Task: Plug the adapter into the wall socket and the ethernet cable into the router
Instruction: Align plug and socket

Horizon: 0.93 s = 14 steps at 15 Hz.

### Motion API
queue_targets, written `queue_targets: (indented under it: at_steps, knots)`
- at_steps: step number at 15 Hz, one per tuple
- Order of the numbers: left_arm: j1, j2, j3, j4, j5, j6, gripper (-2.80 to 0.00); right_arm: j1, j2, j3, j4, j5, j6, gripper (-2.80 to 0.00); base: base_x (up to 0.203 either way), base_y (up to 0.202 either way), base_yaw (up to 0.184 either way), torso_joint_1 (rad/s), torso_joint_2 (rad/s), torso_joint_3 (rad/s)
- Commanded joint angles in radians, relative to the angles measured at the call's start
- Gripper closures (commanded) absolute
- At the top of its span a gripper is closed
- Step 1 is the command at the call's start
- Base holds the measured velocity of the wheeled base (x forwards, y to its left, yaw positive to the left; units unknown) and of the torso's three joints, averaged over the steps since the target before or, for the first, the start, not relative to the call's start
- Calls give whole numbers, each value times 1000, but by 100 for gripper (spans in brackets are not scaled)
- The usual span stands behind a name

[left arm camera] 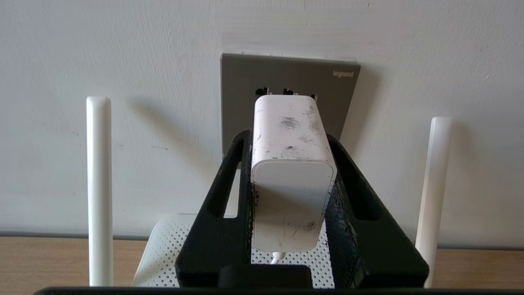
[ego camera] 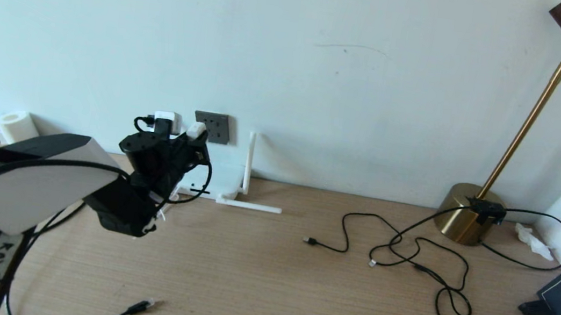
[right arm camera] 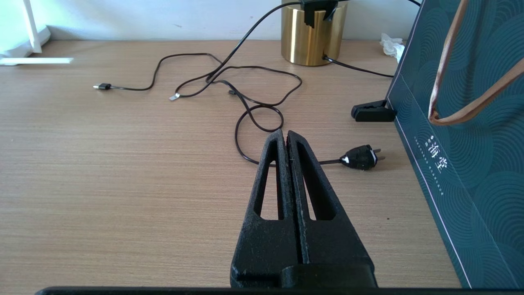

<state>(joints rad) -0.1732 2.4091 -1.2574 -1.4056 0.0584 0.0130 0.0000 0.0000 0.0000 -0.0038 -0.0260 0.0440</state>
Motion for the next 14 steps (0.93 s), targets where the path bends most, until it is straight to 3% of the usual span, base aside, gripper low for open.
queue_targets:
  at_steps: [1, 14]
  knots:
    - [0, 1, -8, 0, -1, 1, 0, 0, 0, 0, -1, 0, 0, 0, 0, 0, 0, 0, 0, 0]
    - [40, 8, -48, 42, -34, 27, 0, 0, 0, 0, -1, 0, 0, 0, 0, 0, 0, 0, 0, 0]
